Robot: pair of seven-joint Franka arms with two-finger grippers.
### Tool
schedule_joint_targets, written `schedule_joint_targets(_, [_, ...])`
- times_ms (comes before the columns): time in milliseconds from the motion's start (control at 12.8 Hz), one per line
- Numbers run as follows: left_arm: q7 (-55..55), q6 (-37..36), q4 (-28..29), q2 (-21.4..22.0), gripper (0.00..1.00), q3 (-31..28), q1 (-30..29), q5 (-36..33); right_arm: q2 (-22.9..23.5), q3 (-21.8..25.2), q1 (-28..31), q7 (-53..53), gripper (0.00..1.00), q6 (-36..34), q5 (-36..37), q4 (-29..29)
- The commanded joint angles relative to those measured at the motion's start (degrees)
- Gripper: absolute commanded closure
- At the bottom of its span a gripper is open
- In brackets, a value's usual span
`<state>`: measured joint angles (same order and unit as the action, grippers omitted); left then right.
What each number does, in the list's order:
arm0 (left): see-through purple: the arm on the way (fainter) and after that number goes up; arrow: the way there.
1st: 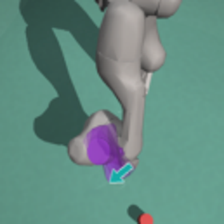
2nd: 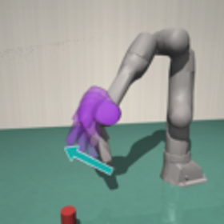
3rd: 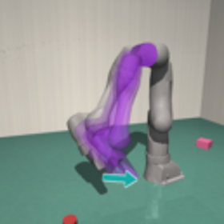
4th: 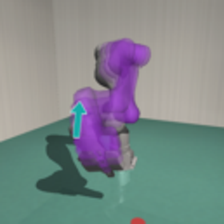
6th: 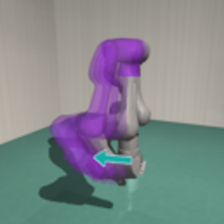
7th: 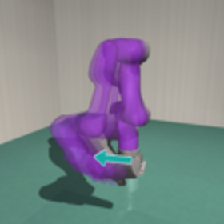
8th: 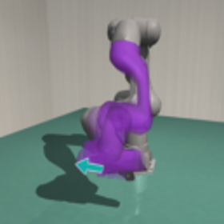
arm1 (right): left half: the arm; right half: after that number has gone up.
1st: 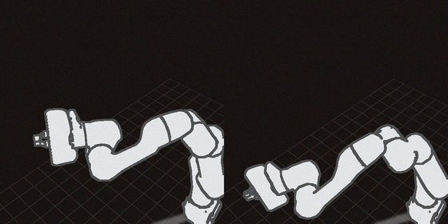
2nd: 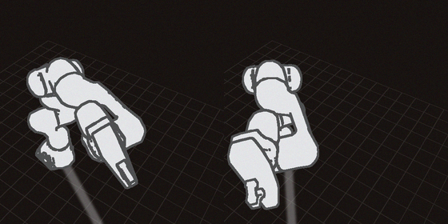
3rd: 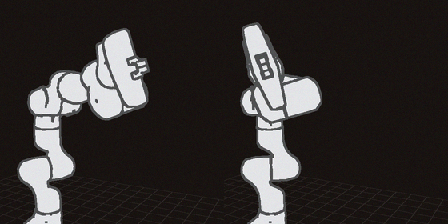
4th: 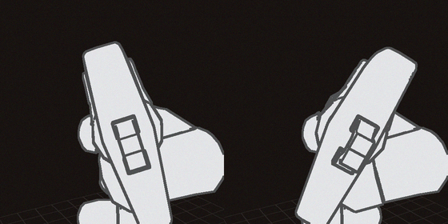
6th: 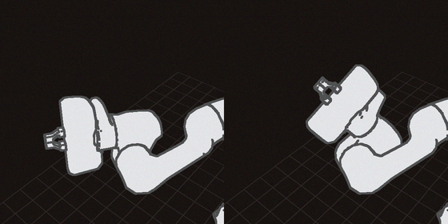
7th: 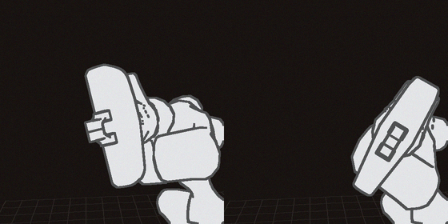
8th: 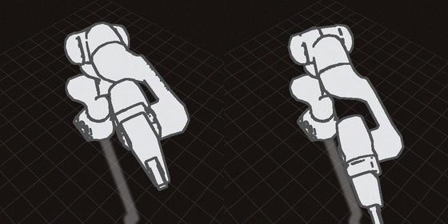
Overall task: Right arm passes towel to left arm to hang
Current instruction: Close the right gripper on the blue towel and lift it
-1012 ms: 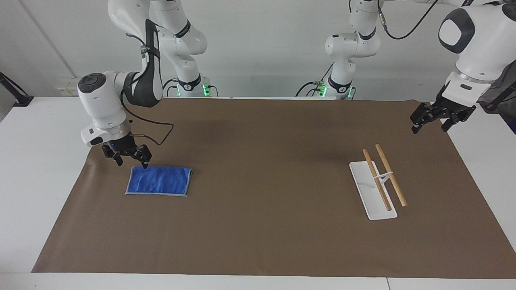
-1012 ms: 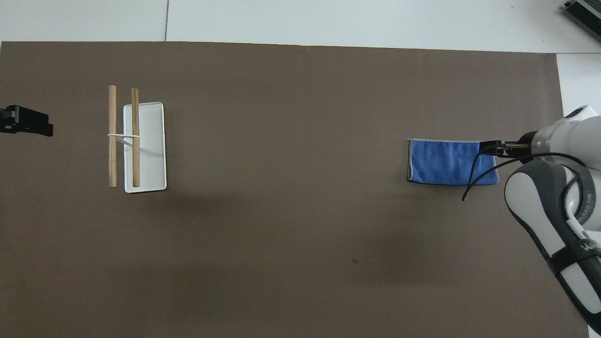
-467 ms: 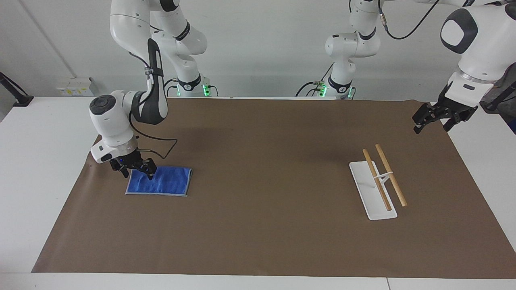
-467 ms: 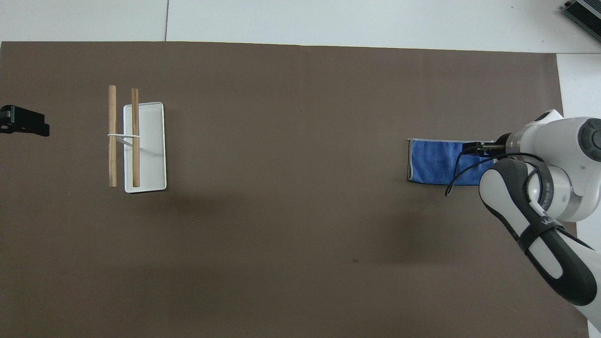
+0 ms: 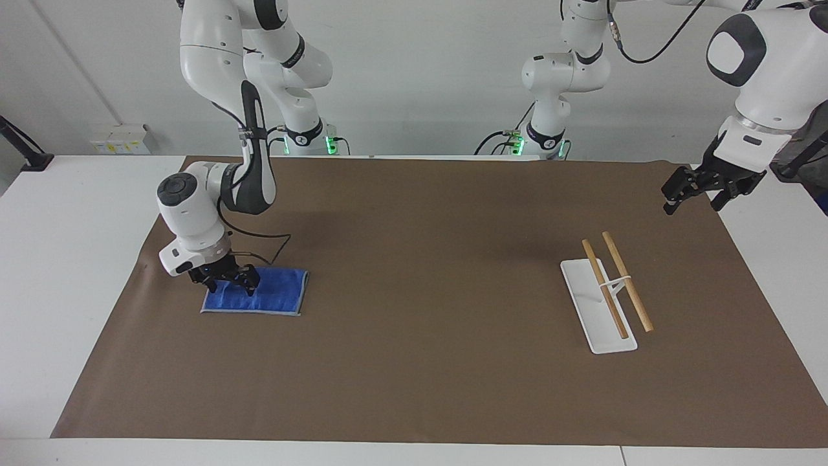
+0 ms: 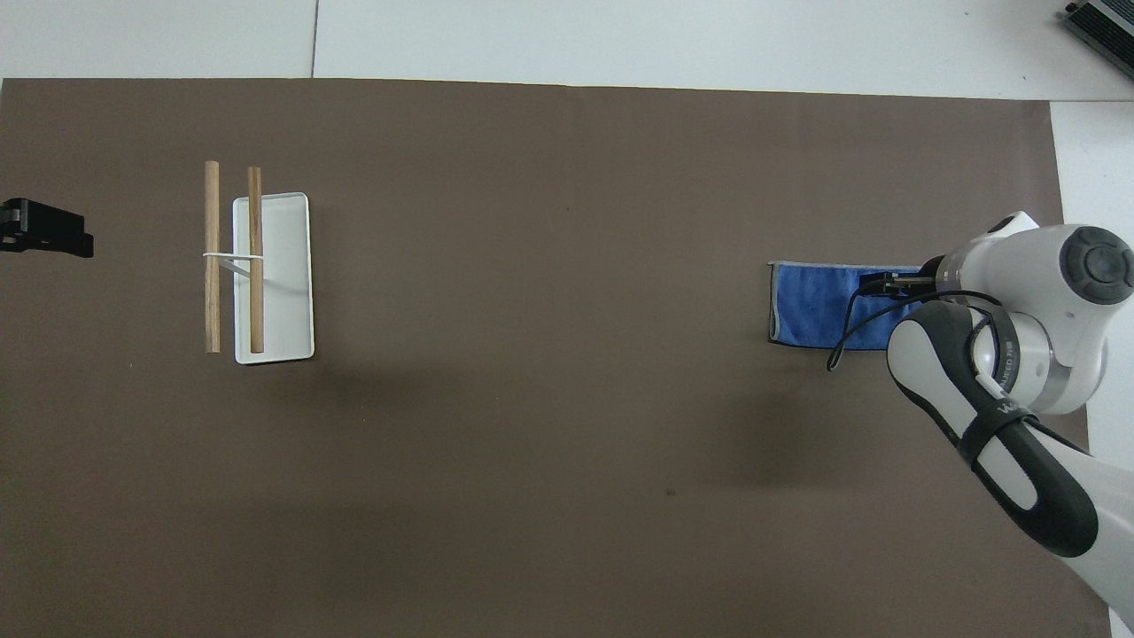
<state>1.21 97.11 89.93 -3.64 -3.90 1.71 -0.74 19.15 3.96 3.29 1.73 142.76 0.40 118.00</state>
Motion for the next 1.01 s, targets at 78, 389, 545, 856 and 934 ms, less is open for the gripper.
schedule_joint_targets(78, [-0.7,1.1,2.3,1.8,0.0,0.5,-0.6,-0.1,-0.3,-0.4,0.4,1.5,0.15,0.9,-0.5,1.7])
schedule_joint_targets(389, [-0.7,1.0,2.3,1.9,0.0,0.5,-0.6,-0.1,-0.7,-0.4,0.4,1.8,0.81,0.9,-0.6,1.8])
schedule_joint_targets(545, [-0.7,1.0,2.4,1.9,0.0,0.5,-0.6,-0.1,-1.4,-0.4,0.3,1.8,0.99,0.6,-0.5,1.7])
schedule_joint_targets(856, [-0.7,1.2,2.5,2.0,0.0,0.5,-0.6,-0.1,-2.7,-0.6,0.0,1.3,1.0,0.1,-0.6,1.6])
schedule_joint_targets(934, [-0.7,1.2,2.5,2.0,0.0,0.5,-0.6,-0.1,-3.6,-0.6,-0.3,1.2,1.0,0.1,-0.6,1.5])
